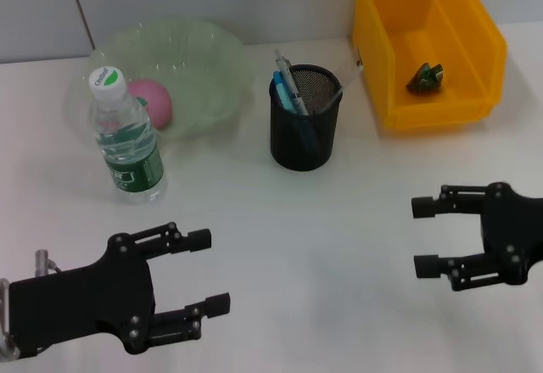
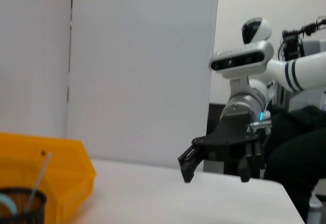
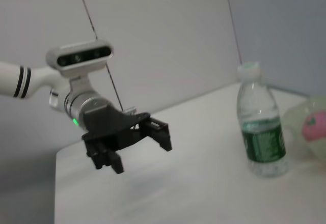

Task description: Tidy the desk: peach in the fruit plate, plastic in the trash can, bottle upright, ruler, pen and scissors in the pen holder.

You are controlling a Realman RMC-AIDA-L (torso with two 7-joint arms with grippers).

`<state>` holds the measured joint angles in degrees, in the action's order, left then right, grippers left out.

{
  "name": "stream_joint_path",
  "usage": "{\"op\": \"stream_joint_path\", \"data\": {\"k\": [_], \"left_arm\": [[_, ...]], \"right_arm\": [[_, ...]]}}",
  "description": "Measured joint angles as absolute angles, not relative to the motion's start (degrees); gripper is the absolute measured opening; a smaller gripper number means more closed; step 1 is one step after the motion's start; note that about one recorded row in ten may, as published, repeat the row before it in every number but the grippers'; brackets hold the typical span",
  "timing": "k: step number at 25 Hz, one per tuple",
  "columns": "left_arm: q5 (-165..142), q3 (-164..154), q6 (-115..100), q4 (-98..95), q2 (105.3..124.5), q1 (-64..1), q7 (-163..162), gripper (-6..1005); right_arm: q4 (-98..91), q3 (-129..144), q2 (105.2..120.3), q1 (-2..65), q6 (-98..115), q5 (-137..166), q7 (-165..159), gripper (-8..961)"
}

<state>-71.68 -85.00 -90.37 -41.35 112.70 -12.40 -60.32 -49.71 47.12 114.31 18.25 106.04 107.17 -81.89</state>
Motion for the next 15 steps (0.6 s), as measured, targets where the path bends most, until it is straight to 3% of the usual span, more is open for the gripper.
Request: {"op": "stream_joint_path", "data": {"k": [15], "left_arm": [[-78.5,-79.0,-91.5,-39.4,113.24,-15.1,-64.7,744]], "right_arm": [[-49.6,46.9,116.95,20.2,103.0,110.6,-80.9,831]]}}
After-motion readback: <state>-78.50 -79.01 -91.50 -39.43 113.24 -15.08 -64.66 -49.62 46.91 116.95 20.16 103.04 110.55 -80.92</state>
